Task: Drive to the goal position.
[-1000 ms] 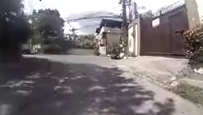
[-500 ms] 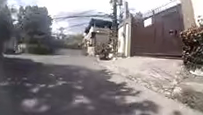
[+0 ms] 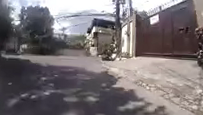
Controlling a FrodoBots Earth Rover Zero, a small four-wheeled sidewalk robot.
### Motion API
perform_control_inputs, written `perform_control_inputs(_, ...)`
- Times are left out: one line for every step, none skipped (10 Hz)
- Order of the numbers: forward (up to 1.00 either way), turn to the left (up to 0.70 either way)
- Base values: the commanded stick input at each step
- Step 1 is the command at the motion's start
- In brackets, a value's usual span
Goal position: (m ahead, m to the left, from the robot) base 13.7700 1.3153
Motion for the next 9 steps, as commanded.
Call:
perform_control_inputs(1.0,0.0)
perform_control_inputs(1.0,0.0)
perform_control_inputs(1.0,0.0)
perform_control_inputs(1.0,0.0)
perform_control_inputs(1.0,0.0)
perform_control_inputs(1.0,0.0)
perform_control_inputs(1.0,0.0)
perform_control_inputs(1.0,0.0)
perform_control_inputs(1.0,0.0)
